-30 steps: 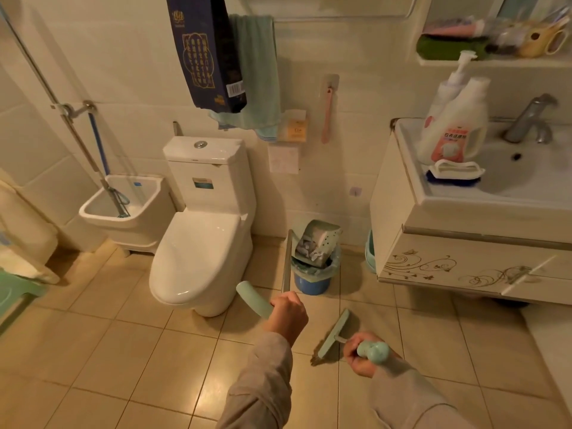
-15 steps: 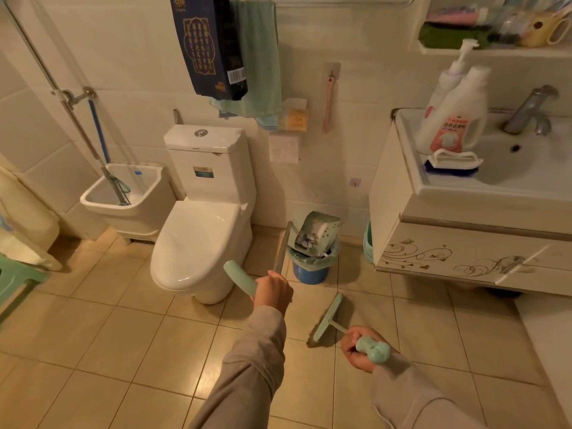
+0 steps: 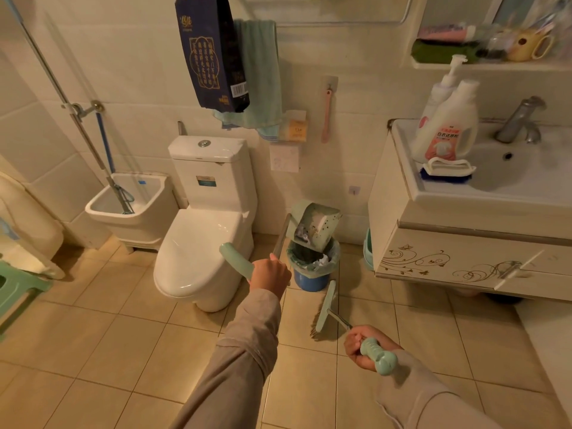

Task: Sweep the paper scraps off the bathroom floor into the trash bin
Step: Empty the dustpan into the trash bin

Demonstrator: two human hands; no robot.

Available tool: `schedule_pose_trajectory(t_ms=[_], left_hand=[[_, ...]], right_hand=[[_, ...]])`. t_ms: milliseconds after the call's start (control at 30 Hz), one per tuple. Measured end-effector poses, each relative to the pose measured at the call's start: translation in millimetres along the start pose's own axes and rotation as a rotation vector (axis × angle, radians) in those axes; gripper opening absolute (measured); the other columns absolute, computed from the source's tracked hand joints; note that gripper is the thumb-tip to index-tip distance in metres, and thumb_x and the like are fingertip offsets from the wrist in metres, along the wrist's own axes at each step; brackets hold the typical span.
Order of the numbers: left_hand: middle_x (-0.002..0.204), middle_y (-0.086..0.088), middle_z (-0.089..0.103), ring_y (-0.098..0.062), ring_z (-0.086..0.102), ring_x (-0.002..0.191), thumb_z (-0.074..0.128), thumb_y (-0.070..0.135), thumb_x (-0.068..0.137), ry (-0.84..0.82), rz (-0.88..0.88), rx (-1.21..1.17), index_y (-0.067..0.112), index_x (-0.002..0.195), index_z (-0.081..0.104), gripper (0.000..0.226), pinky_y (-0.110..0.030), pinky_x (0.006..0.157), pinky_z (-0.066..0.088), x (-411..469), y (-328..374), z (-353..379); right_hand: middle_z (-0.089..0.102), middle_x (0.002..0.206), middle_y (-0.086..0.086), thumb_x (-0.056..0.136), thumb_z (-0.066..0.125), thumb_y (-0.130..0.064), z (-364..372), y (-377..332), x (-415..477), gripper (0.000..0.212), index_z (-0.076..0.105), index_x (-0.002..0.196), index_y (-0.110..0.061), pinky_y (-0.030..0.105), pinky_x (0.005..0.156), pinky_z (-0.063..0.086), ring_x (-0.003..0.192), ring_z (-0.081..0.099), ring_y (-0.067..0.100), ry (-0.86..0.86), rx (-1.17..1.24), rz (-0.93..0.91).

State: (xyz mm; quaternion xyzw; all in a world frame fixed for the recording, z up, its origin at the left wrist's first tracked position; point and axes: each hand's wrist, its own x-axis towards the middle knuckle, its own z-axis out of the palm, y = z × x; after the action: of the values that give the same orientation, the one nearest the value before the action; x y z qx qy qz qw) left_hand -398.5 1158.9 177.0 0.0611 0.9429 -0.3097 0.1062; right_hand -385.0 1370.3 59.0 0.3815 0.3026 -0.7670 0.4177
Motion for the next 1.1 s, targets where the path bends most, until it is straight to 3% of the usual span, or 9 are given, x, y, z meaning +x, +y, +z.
schedule_pose_trajectory(t_ms=[67,200,333,400,467,600,967,1100], left_hand=[[0.134,-0.02,0.055,-0.029,0.066,0.107,0.05,-0.011,0.092,0.011,0.032,0.032,-0.009,0.138,0.035,0.049,-0.03,0.084,0.055,-1,1,0],[0.138,-0.019,0.051,-0.019,0.067,0.104,0.061,-0.016,0.082,0.021,0.187,0.191,-0.007,0.14,0.033,0.064,-0.023,0.081,0.054,-9,9,12],[0.142,-0.017,0.047,-0.028,0.067,0.081,0.054,-0.007,0.091,-0.104,0.21,0.213,-0.004,0.135,0.043,0.046,-0.024,0.062,0.053,-17,27,24],[0.149,-0.02,0.036,-0.026,0.068,0.096,0.054,-0.008,0.091,-0.101,0.212,0.183,-0.003,0.136,0.042,0.047,-0.024,0.066,0.054,-16,31,24],[0.145,-0.018,0.043,-0.02,0.065,0.107,0.058,-0.015,0.084,-0.069,0.221,0.196,-0.003,0.138,0.038,0.059,-0.022,0.065,0.053,-14,30,24],[0.137,-0.015,0.052,-0.022,0.061,0.116,0.057,-0.016,0.084,-0.051,0.211,0.186,-0.005,0.142,0.031,0.065,-0.025,0.087,0.052,-17,26,24],[0.132,-0.017,0.056,-0.028,0.066,0.109,0.056,-0.014,0.086,-0.064,0.093,0.128,-0.007,0.143,0.026,0.065,-0.03,0.088,0.054,-13,7,12],[0.132,-0.017,0.057,-0.026,0.066,0.108,0.056,-0.01,0.088,0.007,0.116,0.179,-0.008,0.144,0.023,0.065,-0.03,0.087,0.054,-8,0,2]], right_hand=[[0.044,0.038,0.006,0.093,0.03,-0.004,-3,0,2,0.029,0.037,0.066,-0.01,0.021,0.03,0.039,0.028,0.044,0.015,-0.02,0.009,0.005],[0.036,0.031,0.004,0.092,0.024,0.001,5,1,5,0.031,0.033,0.066,-0.014,0.013,0.027,0.034,0.019,0.037,0.011,0.013,-0.006,0.026],[0.036,0.03,0.005,0.093,0.026,0.001,-1,-1,2,0.032,0.033,0.064,-0.012,0.01,0.028,0.034,0.018,0.038,0.012,0.047,-0.014,0.045],[0.036,0.029,0.006,0.093,0.026,-0.001,-3,-3,2,0.034,0.032,0.062,-0.013,0.009,0.028,0.034,0.018,0.038,0.013,0.056,0.0,0.057],[0.035,0.029,0.006,0.093,0.025,-0.001,-3,-1,1,0.034,0.032,0.062,-0.013,0.008,0.029,0.033,0.018,0.038,0.013,0.062,0.013,0.062],[0.036,0.029,0.006,0.093,0.025,0.0,-6,10,0,0.033,0.031,0.062,-0.012,0.008,0.029,0.033,0.018,0.038,0.013,0.059,0.05,0.056],[0.035,0.029,0.004,0.092,0.025,0.002,2,-2,-14,0.032,0.032,0.064,-0.013,0.011,0.026,0.031,0.018,0.036,0.011,0.042,-0.012,0.011],[0.036,0.029,0.004,0.092,0.024,0.001,6,-10,-16,0.032,0.03,0.064,-0.015,0.011,0.026,0.032,0.018,0.037,0.011,0.025,0.011,-0.007]])
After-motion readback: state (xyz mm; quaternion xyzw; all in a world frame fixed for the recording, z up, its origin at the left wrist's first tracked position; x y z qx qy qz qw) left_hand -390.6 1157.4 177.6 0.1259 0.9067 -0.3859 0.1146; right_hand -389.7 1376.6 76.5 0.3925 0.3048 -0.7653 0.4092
